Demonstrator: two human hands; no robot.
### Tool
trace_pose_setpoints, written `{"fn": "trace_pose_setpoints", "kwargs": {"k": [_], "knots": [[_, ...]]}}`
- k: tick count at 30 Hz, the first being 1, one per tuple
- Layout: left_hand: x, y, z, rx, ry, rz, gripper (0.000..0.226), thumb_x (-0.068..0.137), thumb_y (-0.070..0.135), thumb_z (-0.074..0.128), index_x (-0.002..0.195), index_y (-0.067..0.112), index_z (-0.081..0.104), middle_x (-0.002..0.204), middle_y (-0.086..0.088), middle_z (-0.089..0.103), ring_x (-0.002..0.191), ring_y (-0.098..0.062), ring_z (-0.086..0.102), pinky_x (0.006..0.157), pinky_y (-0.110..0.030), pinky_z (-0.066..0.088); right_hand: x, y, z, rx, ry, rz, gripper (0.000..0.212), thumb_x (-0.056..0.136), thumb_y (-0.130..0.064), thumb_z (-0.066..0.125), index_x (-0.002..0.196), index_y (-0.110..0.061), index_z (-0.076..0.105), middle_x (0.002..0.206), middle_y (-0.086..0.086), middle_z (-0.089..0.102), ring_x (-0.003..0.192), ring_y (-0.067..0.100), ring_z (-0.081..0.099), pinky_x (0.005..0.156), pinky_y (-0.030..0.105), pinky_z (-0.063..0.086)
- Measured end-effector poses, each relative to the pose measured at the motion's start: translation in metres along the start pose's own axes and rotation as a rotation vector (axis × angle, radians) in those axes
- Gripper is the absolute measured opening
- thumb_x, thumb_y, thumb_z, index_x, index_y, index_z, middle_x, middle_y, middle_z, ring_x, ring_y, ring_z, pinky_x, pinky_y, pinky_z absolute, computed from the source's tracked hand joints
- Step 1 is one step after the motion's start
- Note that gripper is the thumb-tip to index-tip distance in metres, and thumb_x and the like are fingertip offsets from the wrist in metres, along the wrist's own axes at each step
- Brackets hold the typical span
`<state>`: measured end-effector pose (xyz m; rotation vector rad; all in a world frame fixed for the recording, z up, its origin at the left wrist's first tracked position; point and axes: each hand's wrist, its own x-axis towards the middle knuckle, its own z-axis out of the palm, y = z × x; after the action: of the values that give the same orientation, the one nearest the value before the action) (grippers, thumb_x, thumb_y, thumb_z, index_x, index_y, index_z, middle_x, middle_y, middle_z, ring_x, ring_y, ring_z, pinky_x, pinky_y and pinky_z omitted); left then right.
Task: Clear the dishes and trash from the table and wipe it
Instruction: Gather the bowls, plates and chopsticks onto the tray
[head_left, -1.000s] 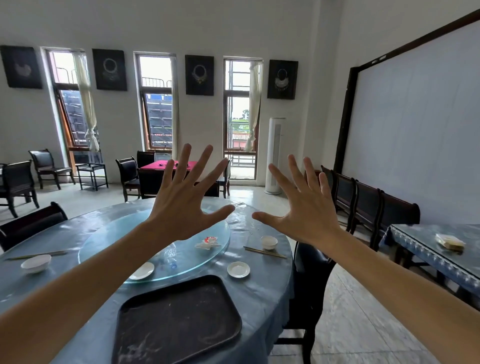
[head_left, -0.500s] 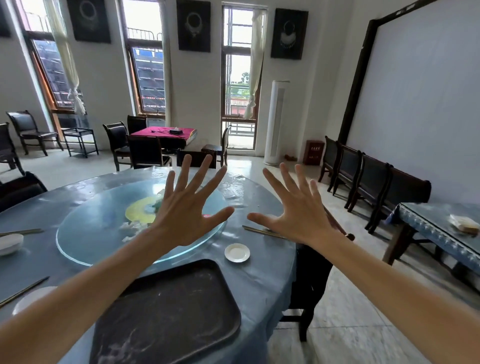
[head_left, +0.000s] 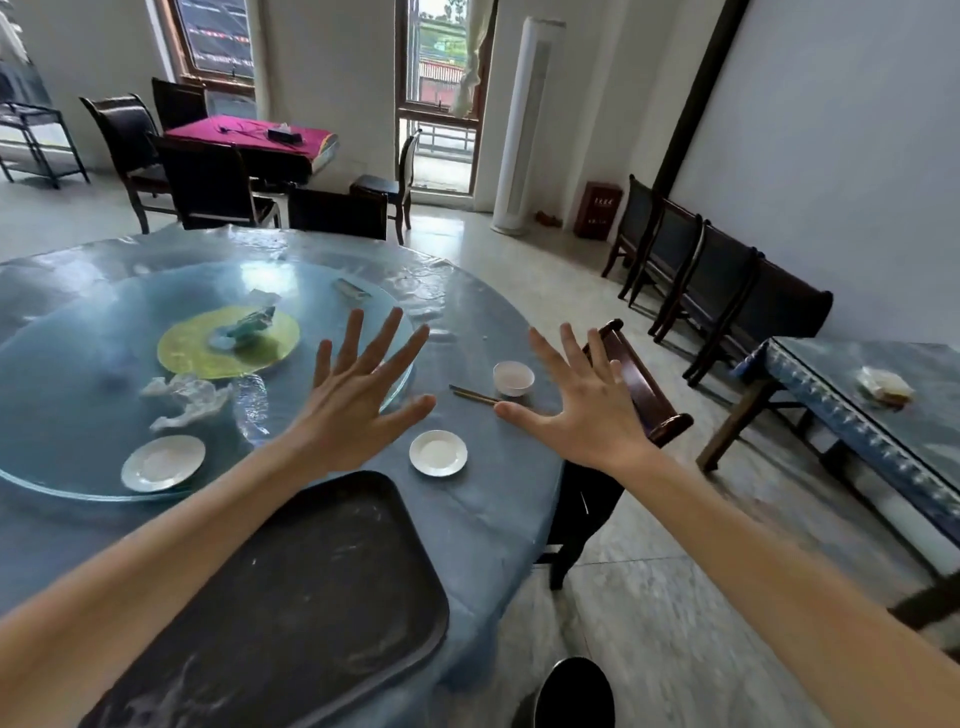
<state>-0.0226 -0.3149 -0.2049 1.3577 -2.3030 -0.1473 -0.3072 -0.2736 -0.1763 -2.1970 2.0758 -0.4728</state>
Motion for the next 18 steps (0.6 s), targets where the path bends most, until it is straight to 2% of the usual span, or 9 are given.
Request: {"fn": "trace_pose_setpoints", "kwargs": {"k": [6,11,13,15,17,18], "knots": [[0.042,-0.031,0.042,-0.065,-0.132,-0.079,0.084,0.080,0.076,0.027,0.154,0.055,-0.009,0.165,0.020,-0.021,0.149,-0.020,-0.034,0.123,-0.052,-0.008,0.043,0.044,0.028,0.040,-0.053,0.086,0.098,0.080,-0.087,0.050,0.159,-0.055,0.000,0.173,-0.009,-0.005,0.157,0.018,-0.019,0.129,0.052,0.003],[0.095,-0.046,0.081,-0.212,-0.207,-0.167,0.077,0.097,0.050,0.054,0.157,0.049,0.007,0.166,0.015,-0.015,0.152,-0.019,-0.026,0.124,-0.052,-0.001,0.104,0.085,0.058,0.132,-0.111,0.145,0.096,0.082,-0.082,0.056,0.159,-0.055,0.003,0.174,-0.007,0.000,0.158,0.020,-0.016,0.126,0.050,0.010],[0.122,-0.053,0.103,-0.269,-0.215,-0.209,0.074,0.097,0.044,0.057,0.157,0.048,0.014,0.167,0.015,-0.012,0.155,-0.022,-0.017,0.124,-0.052,0.001,0.135,0.106,0.074,0.172,-0.135,0.158,0.096,0.082,-0.082,0.057,0.158,-0.056,0.004,0.174,-0.007,0.002,0.158,0.019,-0.016,0.126,0.050,0.011],[0.151,-0.058,0.128,-0.332,-0.225,-0.257,0.073,0.095,0.041,0.059,0.157,0.044,0.023,0.170,0.008,-0.003,0.158,-0.023,-0.004,0.125,-0.043,0.003,0.169,0.128,0.091,0.222,-0.165,0.172,0.095,0.083,-0.079,0.058,0.159,-0.056,0.005,0.174,-0.006,0.005,0.158,0.018,-0.016,0.126,0.049,0.012],[0.185,-0.064,0.157,-0.424,-0.247,-0.357,0.068,0.098,0.027,0.065,0.157,0.033,0.033,0.169,-0.003,0.015,0.155,-0.024,0.016,0.118,-0.028,0.013,0.205,0.150,0.110,0.301,-0.203,0.194,0.093,0.086,-0.072,0.061,0.160,-0.052,0.008,0.173,-0.002,0.010,0.159,0.020,-0.012,0.126,0.049,0.012],[0.203,-0.068,0.173,-0.484,-0.256,-0.425,0.064,0.098,0.022,0.065,0.155,0.027,0.039,0.166,-0.008,0.026,0.149,-0.025,0.032,0.113,-0.026,0.023,0.223,0.161,0.120,0.348,-0.219,0.215,0.092,0.088,-0.067,0.063,0.161,-0.049,0.011,0.172,0.001,0.017,0.159,0.024,-0.005,0.126,0.048,0.013]]}}
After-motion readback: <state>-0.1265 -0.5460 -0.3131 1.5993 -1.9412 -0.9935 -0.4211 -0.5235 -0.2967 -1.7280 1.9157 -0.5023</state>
